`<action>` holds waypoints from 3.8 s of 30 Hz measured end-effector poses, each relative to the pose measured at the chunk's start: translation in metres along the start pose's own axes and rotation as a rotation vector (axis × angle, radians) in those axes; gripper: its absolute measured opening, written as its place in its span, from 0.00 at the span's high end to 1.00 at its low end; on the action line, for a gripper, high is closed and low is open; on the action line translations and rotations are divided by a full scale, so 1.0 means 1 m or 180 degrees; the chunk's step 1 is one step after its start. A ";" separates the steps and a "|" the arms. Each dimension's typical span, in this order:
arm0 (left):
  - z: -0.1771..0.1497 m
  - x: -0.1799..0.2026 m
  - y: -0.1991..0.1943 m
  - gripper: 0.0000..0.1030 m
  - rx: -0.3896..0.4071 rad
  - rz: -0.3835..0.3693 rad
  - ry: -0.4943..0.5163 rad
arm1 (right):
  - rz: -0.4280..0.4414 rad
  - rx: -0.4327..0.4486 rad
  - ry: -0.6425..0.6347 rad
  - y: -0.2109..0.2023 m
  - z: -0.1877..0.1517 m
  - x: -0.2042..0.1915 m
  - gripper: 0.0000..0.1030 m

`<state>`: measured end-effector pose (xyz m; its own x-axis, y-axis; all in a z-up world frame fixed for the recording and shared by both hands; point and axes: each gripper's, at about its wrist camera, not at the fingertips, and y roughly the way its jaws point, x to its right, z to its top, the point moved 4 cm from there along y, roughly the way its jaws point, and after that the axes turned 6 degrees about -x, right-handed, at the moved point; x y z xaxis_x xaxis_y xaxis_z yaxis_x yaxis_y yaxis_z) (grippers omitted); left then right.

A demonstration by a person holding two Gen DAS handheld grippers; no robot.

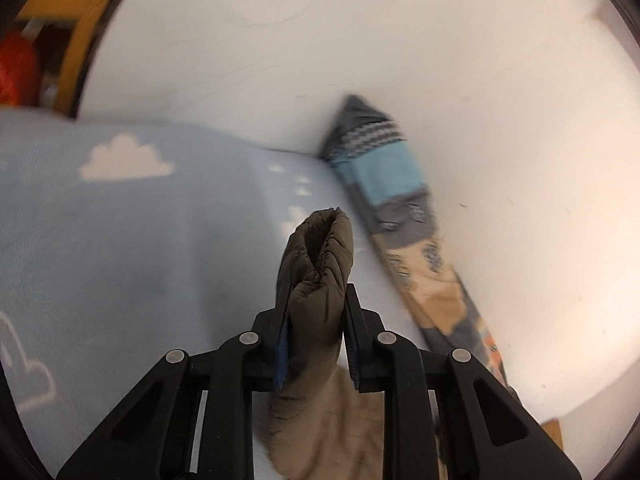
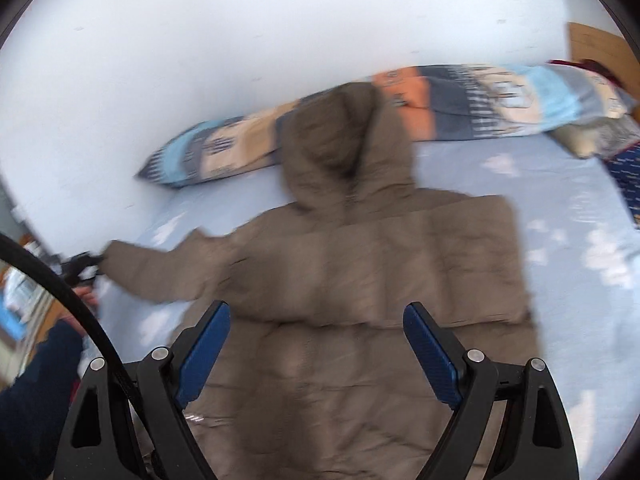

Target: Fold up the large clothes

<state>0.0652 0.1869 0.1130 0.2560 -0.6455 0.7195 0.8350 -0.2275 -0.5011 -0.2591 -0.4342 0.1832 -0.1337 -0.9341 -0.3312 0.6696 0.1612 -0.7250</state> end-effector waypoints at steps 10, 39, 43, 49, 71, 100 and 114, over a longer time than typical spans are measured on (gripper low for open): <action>-0.043 0.147 -0.046 0.79 -0.0165 -0.0514 0.0619 | -0.0703 -0.0026 0.0500 -0.019 0.027 0.095 0.11; -0.486 0.425 -0.005 0.79 -0.1877 -0.1368 0.1885 | -0.0529 0.0738 0.1385 -0.134 0.013 0.187 0.11; -0.546 0.405 0.017 0.79 -0.2211 -0.1218 0.1984 | -0.0514 0.0707 0.1388 -0.132 0.013 0.191 0.11; -0.541 0.371 0.022 0.77 -0.2269 -0.1053 0.2086 | -0.0244 0.0616 0.1488 -0.114 0.017 0.194 0.11; -0.316 0.203 0.054 0.43 -0.1414 0.0234 0.2292 | 0.0858 -0.0502 0.2001 0.126 0.038 0.120 0.26; -0.358 0.204 0.082 0.38 -0.1638 0.0605 0.2717 | -0.0031 -0.0715 0.1793 0.120 0.006 0.171 0.78; -0.371 0.237 0.074 0.34 -0.1322 0.0448 0.3130 | -0.0675 -0.0060 0.0593 0.064 0.051 0.099 0.45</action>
<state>0.0067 -0.2535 0.0675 -0.3218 -0.9462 0.0334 0.5504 -0.2157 -0.8066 -0.1924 -0.5327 0.1353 -0.4023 -0.8732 -0.2749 0.5988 -0.0239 -0.8005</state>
